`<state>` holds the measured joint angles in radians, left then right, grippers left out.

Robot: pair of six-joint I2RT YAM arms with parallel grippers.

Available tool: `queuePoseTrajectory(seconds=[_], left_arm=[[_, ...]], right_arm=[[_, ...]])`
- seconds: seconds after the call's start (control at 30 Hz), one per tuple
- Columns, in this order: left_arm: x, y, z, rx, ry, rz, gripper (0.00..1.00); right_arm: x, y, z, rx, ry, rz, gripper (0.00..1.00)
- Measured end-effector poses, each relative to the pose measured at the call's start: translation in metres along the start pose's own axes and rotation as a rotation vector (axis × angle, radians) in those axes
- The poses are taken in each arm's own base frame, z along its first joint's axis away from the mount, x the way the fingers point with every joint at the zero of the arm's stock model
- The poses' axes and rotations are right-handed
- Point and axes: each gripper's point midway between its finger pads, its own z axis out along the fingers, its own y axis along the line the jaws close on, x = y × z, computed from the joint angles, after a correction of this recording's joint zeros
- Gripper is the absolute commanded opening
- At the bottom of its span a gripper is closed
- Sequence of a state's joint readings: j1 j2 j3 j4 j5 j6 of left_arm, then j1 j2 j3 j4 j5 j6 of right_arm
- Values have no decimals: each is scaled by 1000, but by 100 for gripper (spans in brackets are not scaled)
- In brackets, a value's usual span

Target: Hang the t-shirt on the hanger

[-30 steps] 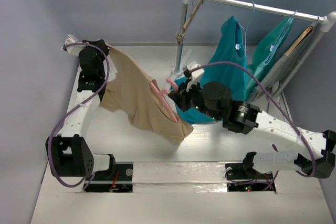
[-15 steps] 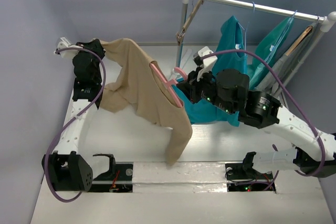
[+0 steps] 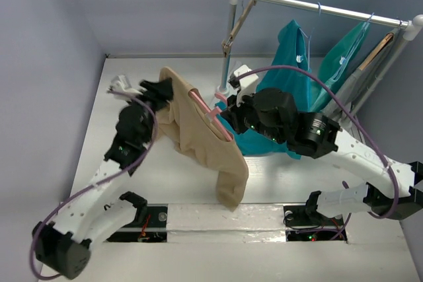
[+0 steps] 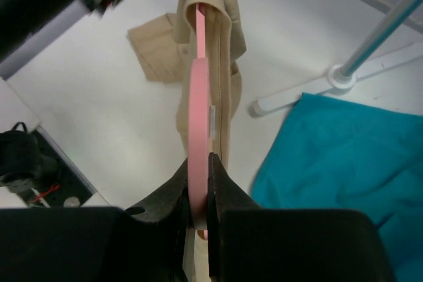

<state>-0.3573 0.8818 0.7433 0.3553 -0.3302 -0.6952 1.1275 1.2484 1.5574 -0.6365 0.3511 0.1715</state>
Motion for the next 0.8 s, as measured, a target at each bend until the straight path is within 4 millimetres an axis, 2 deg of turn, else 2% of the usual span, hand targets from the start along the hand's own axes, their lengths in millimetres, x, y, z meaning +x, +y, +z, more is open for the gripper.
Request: queuePoseTrajectory(seconds=[0.07, 0.13, 0.23, 0.3, 0.53, 0.8], left_arm=[[32, -36, -36, 123, 83, -14, 45], [49, -48, -64, 197, 134, -37, 44], [75, -43, -91, 241, 194, -78, 54], [88, -41, -100, 265, 226, -112, 58], [111, -64, -102, 329, 295, -222, 57], [113, -79, -93, 356, 279, -319, 56]], right_arm=[[6, -1, 9, 22, 25, -18, 0], [11, -2, 14, 33, 41, -27, 0], [17, -6, 22, 51, 61, -32, 0], [18, -8, 25, 59, 67, -32, 0], [18, -10, 26, 65, 67, -26, 0], [18, -10, 27, 62, 67, -10, 0]])
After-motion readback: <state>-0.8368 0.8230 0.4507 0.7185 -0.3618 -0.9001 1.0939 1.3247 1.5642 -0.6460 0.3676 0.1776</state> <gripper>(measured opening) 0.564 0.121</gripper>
